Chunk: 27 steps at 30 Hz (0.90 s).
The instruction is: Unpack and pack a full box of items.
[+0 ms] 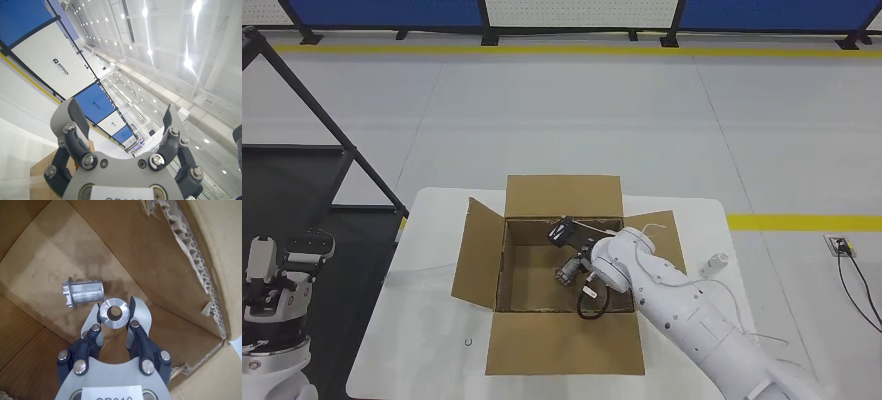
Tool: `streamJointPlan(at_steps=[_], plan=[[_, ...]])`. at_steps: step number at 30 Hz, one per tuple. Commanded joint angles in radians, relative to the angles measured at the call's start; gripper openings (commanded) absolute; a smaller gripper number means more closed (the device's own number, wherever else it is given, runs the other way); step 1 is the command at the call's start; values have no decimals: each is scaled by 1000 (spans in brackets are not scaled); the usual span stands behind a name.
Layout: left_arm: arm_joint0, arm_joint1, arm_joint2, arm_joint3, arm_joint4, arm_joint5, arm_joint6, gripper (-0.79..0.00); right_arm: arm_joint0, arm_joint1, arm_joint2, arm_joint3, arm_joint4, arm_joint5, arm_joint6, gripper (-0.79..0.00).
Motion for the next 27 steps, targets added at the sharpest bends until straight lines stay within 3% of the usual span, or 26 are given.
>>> streamJointPlan(at_steps=[1, 4, 10, 27], plan=[[0, 0, 0, 0, 0, 0, 0, 0, 11, -12, -8, 37, 7, -6, -4, -785], [0, 0, 0, 0, 0, 0, 0, 0, 21, -29, -17, 79, 8, -2, -11, -785], [0, 0, 0, 0, 0, 0, 0, 0, 38, -52, -19, 150, 20, -13, -36, -637], [0, 0, 0, 0, 0, 0, 0, 0, 45, -75, 5, 192, -15, -22, -65, -434]])
